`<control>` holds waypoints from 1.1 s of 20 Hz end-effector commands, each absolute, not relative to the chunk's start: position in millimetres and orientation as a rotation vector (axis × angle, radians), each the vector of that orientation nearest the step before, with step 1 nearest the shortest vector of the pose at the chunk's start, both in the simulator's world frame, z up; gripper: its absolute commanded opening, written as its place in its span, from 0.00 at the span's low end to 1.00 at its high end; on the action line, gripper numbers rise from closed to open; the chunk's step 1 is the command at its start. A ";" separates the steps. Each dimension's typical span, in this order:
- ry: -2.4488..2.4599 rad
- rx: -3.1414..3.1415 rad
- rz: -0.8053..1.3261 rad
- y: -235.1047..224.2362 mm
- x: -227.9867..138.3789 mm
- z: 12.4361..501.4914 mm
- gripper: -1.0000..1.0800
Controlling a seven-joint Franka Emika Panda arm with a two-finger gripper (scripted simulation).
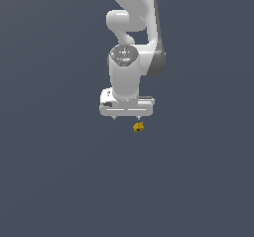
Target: Pick up the object and move it to a goal position.
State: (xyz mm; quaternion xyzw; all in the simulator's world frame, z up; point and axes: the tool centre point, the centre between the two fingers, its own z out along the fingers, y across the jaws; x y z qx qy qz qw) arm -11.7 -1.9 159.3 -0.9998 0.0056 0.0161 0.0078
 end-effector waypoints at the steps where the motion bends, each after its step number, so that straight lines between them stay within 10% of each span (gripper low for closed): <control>1: 0.022 -3.126 0.050 -3.6 -12.0 158.7 0.96; 22: 0.432 -3.094 0.049 10.8 -17.8 140.9 0.96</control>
